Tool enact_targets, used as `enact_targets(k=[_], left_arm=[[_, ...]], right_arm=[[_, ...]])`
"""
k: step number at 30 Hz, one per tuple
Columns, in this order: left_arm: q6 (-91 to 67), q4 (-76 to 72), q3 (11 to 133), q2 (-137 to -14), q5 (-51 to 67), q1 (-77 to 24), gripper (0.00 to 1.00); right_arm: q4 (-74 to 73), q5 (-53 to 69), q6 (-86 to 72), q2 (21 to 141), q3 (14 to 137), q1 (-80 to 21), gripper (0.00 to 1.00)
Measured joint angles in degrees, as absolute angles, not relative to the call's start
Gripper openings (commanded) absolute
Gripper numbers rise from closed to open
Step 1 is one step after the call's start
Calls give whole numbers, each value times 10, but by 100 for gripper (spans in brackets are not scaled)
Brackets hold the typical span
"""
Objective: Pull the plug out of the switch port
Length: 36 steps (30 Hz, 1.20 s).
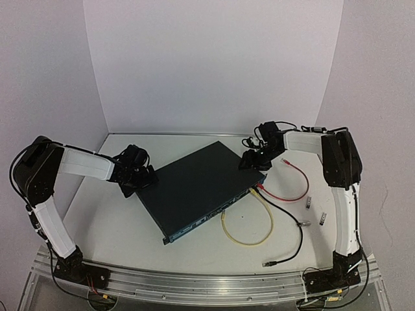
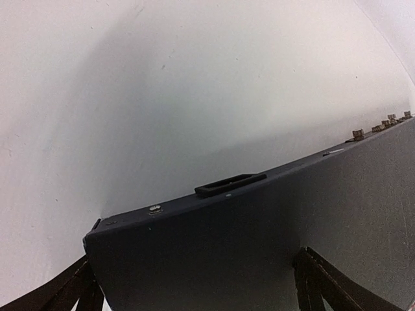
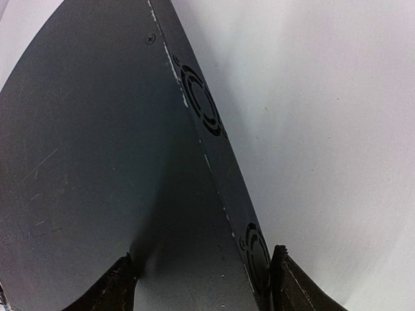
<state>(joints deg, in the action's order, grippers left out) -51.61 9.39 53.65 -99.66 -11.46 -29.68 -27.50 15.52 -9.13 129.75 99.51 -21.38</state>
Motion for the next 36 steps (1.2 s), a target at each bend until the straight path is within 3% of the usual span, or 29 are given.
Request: enact_targets(k=[8, 16, 21, 29, 36], left_arm=[[-501, 99, 536, -994, -159, -287, 100], [-433, 180, 573, -985, -189, -291, 100], [-364, 247, 659, -981, -212, -302, 100], [-222, 249, 808, -978, -232, -396, 100], [-75, 204, 843, -1060, -133, -495, 100]], right_arm=[[-263, 112, -114, 1293, 993, -253, 68], [-257, 42, -144, 1269, 969, -291, 84], [-268, 16, -172, 1230, 928, -303, 88], [-265, 18, -222, 1052, 765, -251, 87], [-208, 95, -255, 927, 590, -199, 79]])
